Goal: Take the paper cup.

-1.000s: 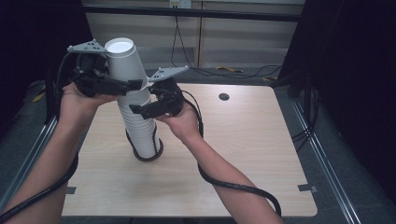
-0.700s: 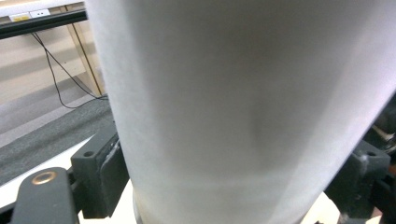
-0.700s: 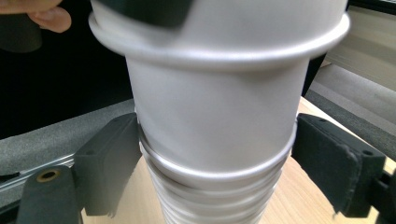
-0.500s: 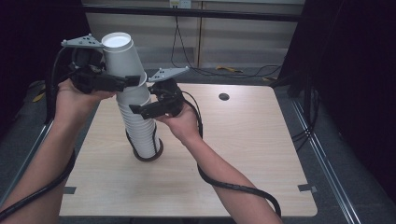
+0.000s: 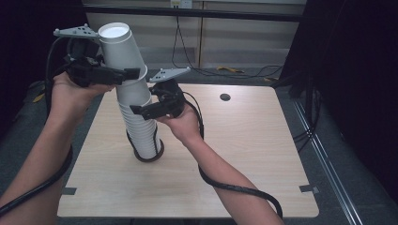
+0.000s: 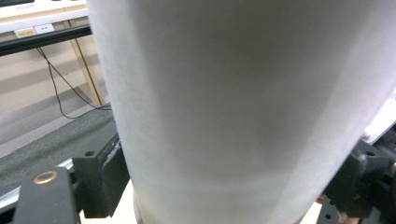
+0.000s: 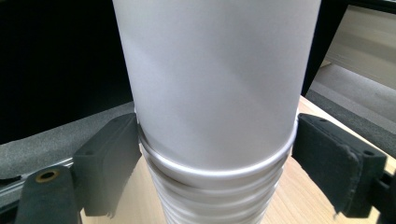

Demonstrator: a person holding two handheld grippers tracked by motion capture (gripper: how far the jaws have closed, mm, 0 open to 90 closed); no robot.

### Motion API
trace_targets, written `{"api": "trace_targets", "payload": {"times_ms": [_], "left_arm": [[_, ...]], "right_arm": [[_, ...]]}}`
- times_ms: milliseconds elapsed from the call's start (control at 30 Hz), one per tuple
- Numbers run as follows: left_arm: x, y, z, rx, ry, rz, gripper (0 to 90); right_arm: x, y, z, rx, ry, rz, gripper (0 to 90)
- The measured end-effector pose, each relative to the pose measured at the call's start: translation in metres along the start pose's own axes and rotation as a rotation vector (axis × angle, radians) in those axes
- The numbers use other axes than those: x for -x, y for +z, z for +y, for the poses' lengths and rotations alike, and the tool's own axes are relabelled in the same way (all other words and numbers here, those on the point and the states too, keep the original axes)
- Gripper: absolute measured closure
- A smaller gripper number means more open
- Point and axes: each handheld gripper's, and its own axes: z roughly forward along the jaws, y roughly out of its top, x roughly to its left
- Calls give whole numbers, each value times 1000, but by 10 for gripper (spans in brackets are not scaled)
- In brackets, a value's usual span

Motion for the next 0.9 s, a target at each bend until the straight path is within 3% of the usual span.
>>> {"api": "trace_targets", "payload": {"times_ms": [900], "left_arm": [[0,-14,14,19,-3,-4,153]], "right_arm": [[0,0,0,-17,-8,-1,153]]}}
